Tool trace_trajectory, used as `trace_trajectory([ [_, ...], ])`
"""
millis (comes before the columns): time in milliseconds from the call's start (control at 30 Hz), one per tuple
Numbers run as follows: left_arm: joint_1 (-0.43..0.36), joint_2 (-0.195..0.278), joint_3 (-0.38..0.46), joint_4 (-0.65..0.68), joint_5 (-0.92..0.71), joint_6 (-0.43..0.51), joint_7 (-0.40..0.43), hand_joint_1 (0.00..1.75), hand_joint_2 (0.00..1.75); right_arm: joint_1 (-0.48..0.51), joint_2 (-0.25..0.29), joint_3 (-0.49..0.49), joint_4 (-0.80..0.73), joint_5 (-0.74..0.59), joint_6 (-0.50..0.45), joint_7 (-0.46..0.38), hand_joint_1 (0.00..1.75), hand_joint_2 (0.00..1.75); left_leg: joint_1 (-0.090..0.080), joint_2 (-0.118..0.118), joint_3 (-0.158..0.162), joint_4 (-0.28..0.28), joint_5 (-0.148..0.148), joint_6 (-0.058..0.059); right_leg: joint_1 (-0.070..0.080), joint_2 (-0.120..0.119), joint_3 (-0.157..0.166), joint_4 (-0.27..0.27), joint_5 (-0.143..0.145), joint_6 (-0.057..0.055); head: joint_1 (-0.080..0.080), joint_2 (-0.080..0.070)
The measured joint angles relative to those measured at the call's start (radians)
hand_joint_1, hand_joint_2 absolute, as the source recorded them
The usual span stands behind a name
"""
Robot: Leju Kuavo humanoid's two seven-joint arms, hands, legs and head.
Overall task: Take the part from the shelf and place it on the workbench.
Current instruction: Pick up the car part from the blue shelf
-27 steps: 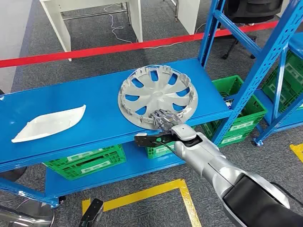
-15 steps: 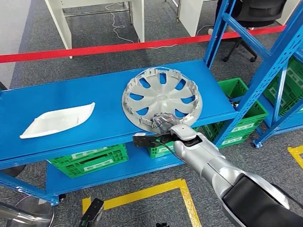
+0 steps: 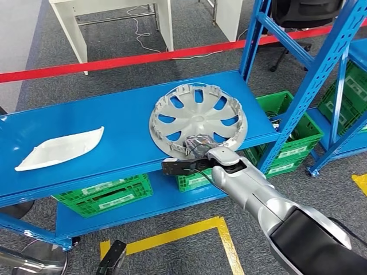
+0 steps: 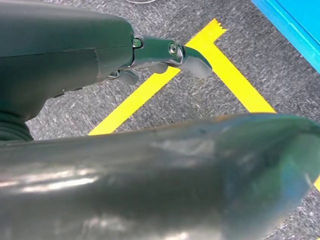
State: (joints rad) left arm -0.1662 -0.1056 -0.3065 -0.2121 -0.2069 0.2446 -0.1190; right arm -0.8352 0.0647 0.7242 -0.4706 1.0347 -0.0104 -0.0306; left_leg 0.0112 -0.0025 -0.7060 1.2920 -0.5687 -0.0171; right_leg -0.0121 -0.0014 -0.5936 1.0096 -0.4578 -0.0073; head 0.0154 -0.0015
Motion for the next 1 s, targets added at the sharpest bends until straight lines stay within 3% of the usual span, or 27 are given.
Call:
trace_trajectory([
  [67, -0.001, 0.001, 0.001, 0.0, -0.008, 0.0, 0.002, 0.0, 0.0, -0.001, 0.0, 0.0, 0.001, -0.006, 0.003, -0.006, 1.75, 1.75, 0.001, 0.0, 0.058, -0.121, 0.068, 0.004, 0.0, 0.002, 0.003, 0.001, -0.001, 0.002, 0.0, 0.0],
  [133, -0.003, 0.001, 0.001, 0.0, -0.012, 0.0, 0.003, 0.0, 0.0, -0.002, 0.0, -0.001, 0.002, -0.012, 0.006, -0.009, 1.75, 1.75, 0.0, 0.0, 0.114, -0.238, 0.106, 0.008, 0.004, 0.004, 0.002, 0.002, -0.001, 0.009, 0.001, 0.0],
  [233, -0.003, 0.001, 0.001, 0.0, -0.012, 0.0, 0.004, 0.0, 0.0, -0.004, -0.001, -0.003, 0.003, -0.016, 0.007, -0.009, 1.75, 1.75, -0.003, -0.001, 0.126, -0.271, 0.106, 0.021, 0.006, 0.008, -0.002, -0.002, 0.004, 0.025, 0.002, 0.0],
  [300, -0.003, 0.0, 0.002, 0.0, -0.012, 0.0, 0.005, 0.0, 0.0, -0.004, -0.002, -0.005, 0.004, -0.016, 0.007, -0.009, 1.75, 1.75, -0.001, 0.001, 0.127, -0.278, 0.112, 0.035, 0.003, 0.008, -0.014, 0.015, -0.011, 0.036, 0.004, 0.0],
  [333, -0.004, 0.0, 0.002, -0.001, -0.012, 0.0, 0.005, 0.0, 0.0, -0.004, -0.003, -0.007, 0.005, -0.016, 0.007, -0.009, 1.75, 1.75, 0.001, 0.002, 0.127, -0.281, 0.115, 0.041, 0.003, 0.008, -0.033, 0.051, -0.034, 0.04, 0.006, 0.0],
  [400, -0.005, 0.0, 0.002, -0.001, -0.012, 0.0, 0.005, 0.0, 0.0, -0.001, -0.003, -0.009, 0.005, -0.02, 0.007, -0.014, 1.75, 1.75, 0.001, 0.004, 0.125, -0.282, 0.117, 0.047, 0.002, 0.007, -0.095, 0.182, -0.097, 0.046, 0.008, 0.0],
  [467, -0.004, 0.0, 0.003, -0.001, -0.015, 0.0, 0.005, 0.0, 0.0, 0.005, -0.004, -0.013, 0.006, -0.03, -0.003, -0.027, 1.75, 1.75, -0.001, 0.004, 0.124, -0.282, 0.117, 0.048, 0.002, 0.007, -0.145, 0.287, -0.127, 0.048, 0.008, 0.0],
  [500, -0.003, 0.0, 0.004, -0.001, -0.018, 0.0, 0.005, 0.0, 0.0, 0.008, -0.004, -0.014, 0.005, -0.035, -0.016, -0.034, 1.75, 1.75, -0.001, 0.004, 0.124, -0.282, 0.117, 0.048, 0.002, 0.007, -0.145, 0.285, -0.113, 0.047, 0.008, 0.0],
  [533, -0.003, 0.0, 0.005, -0.001, -0.021, 0.0, 0.004, 0.0, 0.0, 0.01, -0.004, -0.016, 0.002, -0.039, -0.036, -0.039, 1.75, 1.75, -0.001, 0.003, 0.125, -0.281, 0.117, 0.048, 0.002, 0.007, -0.124, 0.241, -0.084, 0.046, 0.008, 0.0],
  [600, -0.002, -0.001, 0.011, -0.001, -0.027, 0.0, 0.0, 0.0, 0.0, 0.02, -0.005, -0.021, -0.015, -0.043, -0.097, -0.047, 1.75, 1.75, -0.003, 0.002, 0.124, -0.277, 0.114, 0.044, 0.003, 0.006, -0.05, 0.095, -0.022, 0.04, 0.009, 0.0],
  [667, -0.001, -0.001, 0.02, -0.001, -0.03, 0.002, -0.006, 0.0, 0.0, 0.043, -0.007, -0.032, -0.052, -0.045, -0.178, -0.053, 1.75, 1.75, -0.006, 0.001, 0.119, -0.274, 0.113, 0.035, 0.004, 0.007, -0.005, 0.01, -0.003, 0.033, 0.008, 0.0],
  [800, 0.007, 0.0, 0.031, -0.001, -0.032, 0.005, -0.014, 0.0, 0.0, 0.114, -0.019, -0.061, -0.157, -0.041, -0.295, -0.062, 1.75, 1.75, -0.005, 0.0, 0.112, -0.261, 0.1, 0.018, 0.002, 0.008, -0.002, 0.0, -0.003, 0.014, 0.006, 0.0],
  [867, 0.01, 0.0, 0.037, -0.001, -0.035, 0.006, -0.018, 0.0, 0.0, 0.149, -0.025, -0.079, -0.217, -0.043, -0.337, -0.075, 1.75, 1.75, -0.003, 0.0, 0.075, -0.179, 0.05, 0.008, -0.002, 0.005, 0.0, -0.002, -0.002, 0.006, 0.003, 0.0],
  [933, 0.014, 0.0, 0.044, -0.001, -0.041, 0.007, -0.021, 0.0, 0.0, 0.191, -0.033, -0.101, -0.286, -0.055, -0.38, -0.094, 1.75, 1.75, -0.001, 0.0, 0.013, -0.044, -0.008, 0.002, -0.001, 0.004, 0.0, -0.001, -0.005, 0.002, 0.001, 0.0],
  [967, 0.017, 0.0, 0.047, -0.001, -0.044, 0.008, -0.023, 0.0, 0.0, 0.215, -0.038, -0.113, -0.326, -0.063, -0.4, -0.104, 1.75, 1.75, -0.001, 0.0, -0.01, 0.002, -0.018, 0.001, -0.001, 0.003, 0.001, -0.001, -0.006, 0.001, 0.001, 0.0],
  [1000, 0.02, 0.0, 0.049, -0.001, -0.047, 0.009, -0.025, 0.0, 0.0, 0.24, -0.043, -0.126, -0.368, -0.068, -0.419, -0.115, 1.75, 1.75, -0.001, 0.0, -0.018, 0.013, -0.008, 0.001, 0.0, 0.004, 0.002, -0.001, -0.007, 0.0, 0.001, 0.0],
])
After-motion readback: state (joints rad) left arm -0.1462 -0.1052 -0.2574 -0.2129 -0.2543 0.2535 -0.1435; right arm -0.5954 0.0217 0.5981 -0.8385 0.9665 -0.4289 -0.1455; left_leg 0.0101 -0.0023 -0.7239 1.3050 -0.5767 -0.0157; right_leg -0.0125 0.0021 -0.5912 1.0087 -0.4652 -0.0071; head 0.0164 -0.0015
